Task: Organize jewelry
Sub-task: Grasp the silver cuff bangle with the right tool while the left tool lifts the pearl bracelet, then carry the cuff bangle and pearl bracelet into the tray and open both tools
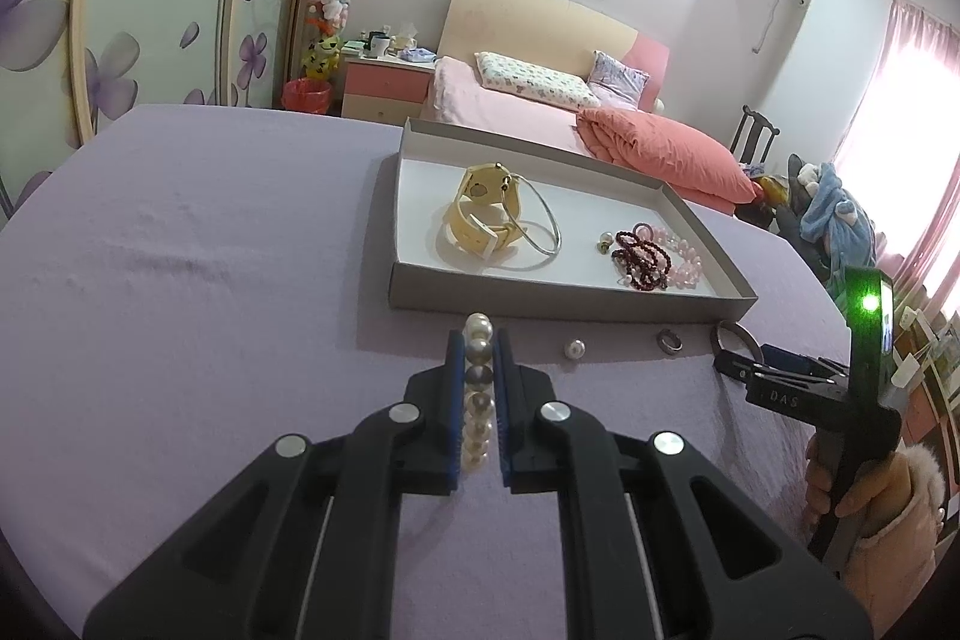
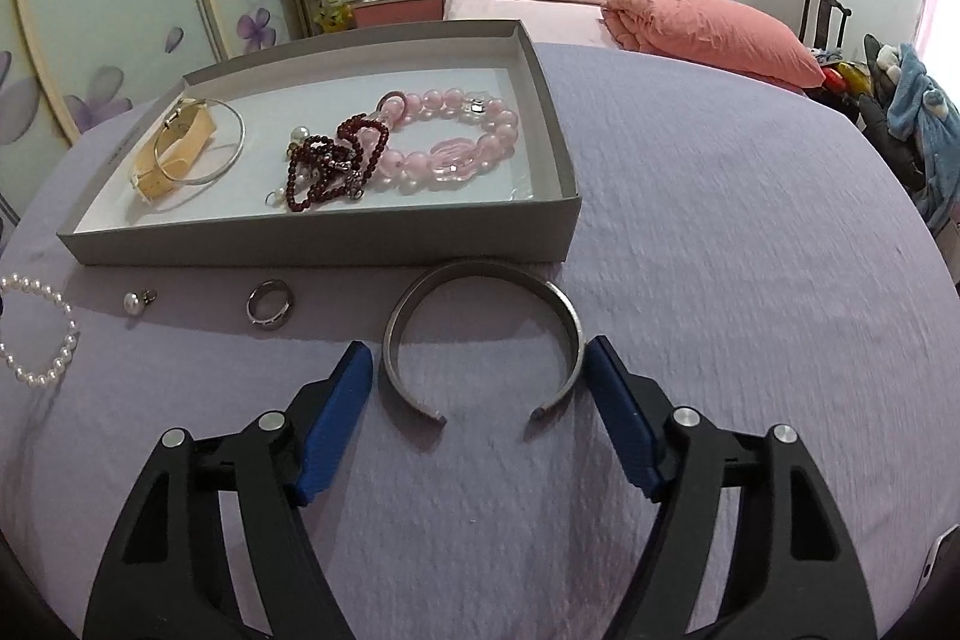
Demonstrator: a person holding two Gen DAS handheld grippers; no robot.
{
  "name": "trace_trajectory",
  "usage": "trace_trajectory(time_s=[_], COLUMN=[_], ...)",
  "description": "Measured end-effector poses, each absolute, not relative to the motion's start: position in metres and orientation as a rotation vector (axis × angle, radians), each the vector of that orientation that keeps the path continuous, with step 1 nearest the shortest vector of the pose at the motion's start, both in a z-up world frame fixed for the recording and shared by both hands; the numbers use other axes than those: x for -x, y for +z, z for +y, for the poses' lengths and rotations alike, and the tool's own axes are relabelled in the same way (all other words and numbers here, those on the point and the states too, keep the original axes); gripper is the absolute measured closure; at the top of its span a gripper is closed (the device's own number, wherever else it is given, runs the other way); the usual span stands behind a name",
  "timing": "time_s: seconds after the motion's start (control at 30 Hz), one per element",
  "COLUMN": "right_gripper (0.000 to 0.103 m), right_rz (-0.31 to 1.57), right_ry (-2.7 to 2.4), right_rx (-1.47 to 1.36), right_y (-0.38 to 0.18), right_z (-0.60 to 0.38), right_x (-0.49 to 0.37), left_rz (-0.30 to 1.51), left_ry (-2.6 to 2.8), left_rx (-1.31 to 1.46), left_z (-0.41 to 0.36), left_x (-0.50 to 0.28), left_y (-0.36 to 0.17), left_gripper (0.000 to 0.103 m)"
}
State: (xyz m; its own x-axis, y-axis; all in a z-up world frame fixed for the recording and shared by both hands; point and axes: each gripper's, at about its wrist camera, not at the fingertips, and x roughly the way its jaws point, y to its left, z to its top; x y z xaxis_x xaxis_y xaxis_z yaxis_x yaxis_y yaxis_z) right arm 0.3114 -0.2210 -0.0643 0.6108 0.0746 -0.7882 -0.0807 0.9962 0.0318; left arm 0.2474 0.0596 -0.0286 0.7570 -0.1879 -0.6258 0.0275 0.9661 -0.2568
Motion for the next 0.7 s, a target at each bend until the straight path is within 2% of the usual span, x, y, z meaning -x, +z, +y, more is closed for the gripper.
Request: trace_trajectory(time_s=[0.17,0.27,0.37,0.7], right_gripper=[0.018,0.018,0.035,0.035], right_rz=[0.920,0.922,0.905,0.905], right_ry=[0.085,0.090,0.104,0.150], right_rx=[0.013,0.017,0.025,-0.034], right_y=[-0.066,-0.066,-0.063,-0.061], right_z=[-0.222,-0.223,-0.222,-0.227], right_x=[-0.316,-0.321,-0.320,-0.272], left_rz=[0.705,0.708,0.710,0.710], left_ry=[-0.116,-0.111,-0.108,-0.132], left_rx=[0.238,0.237,0.238,0.247], left_z=[0.060,0.060,0.060,0.058], left_x=[-0.248,-0.248,-0.247,-0.237], left_y=[-0.029,-0.030,-0.032,-0.032], left_gripper=[0.093,0.093,0.093,0.093])
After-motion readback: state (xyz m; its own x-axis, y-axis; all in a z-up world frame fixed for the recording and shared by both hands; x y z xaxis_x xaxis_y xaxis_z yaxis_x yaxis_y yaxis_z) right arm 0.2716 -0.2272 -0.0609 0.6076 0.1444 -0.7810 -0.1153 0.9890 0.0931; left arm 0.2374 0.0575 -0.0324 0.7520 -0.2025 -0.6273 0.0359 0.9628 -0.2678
